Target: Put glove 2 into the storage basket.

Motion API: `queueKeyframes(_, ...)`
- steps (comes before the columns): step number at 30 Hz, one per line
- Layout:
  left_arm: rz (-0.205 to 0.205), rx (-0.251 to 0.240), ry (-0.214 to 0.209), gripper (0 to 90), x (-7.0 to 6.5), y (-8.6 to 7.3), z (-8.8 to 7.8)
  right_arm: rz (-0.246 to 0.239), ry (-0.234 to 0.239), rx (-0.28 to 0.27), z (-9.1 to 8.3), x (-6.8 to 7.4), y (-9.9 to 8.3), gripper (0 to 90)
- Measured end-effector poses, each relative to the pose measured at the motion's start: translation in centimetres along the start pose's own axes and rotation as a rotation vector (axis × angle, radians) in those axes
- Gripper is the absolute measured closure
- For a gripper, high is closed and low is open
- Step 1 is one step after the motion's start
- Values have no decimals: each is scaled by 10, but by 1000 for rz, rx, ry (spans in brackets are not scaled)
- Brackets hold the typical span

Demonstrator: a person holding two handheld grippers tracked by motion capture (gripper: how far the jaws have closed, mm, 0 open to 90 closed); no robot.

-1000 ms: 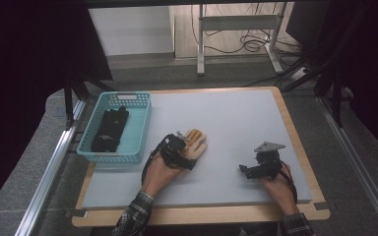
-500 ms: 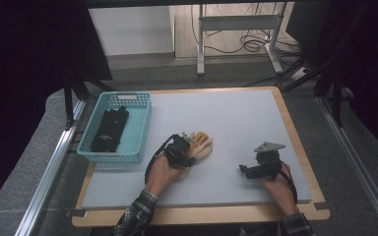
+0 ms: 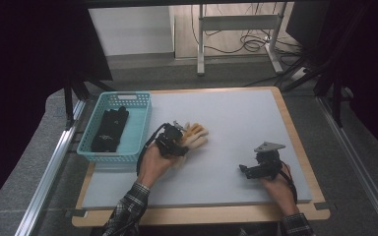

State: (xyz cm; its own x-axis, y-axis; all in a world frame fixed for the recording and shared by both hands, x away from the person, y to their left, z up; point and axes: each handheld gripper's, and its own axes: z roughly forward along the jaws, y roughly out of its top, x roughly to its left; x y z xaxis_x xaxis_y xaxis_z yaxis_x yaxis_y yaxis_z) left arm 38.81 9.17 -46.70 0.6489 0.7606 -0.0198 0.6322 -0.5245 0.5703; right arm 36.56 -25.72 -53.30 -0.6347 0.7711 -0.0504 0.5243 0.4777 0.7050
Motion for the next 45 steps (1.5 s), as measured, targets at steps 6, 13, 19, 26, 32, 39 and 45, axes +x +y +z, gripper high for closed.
queueKeyframes(6, -43, -53, 43, 538, 26, 10, -39, -1, 0, 1, 0, 0, 0, 19)
queueKeyframes(13, -109, -84, 117, 537, 63, 9, -77, -1, 0, 0, 0, 0, 0, 19)
queueKeyframes(19, -169, -94, 194, 532, 96, -1, -97, 0, 0, 0, 0, 0, 0, 19)
queueKeyframes(26, -271, -72, 264, 528, 137, -25, -97, -1, 0, 0, 0, 0, 0, 19)
queueKeyframes(32, -357, -18, 288, 527, 163, -47, -73, 0, 0, 0, 0, 0, 0, 19)
queueKeyframes(39, -381, 67, 286, 522, 175, -51, -36, 0, 0, -1, 0, 0, 0, 19)
queueKeyframes(45, -365, 154, 269, 514, 174, -46, -6, 0, 0, -1, 0, 0, 0, 19)
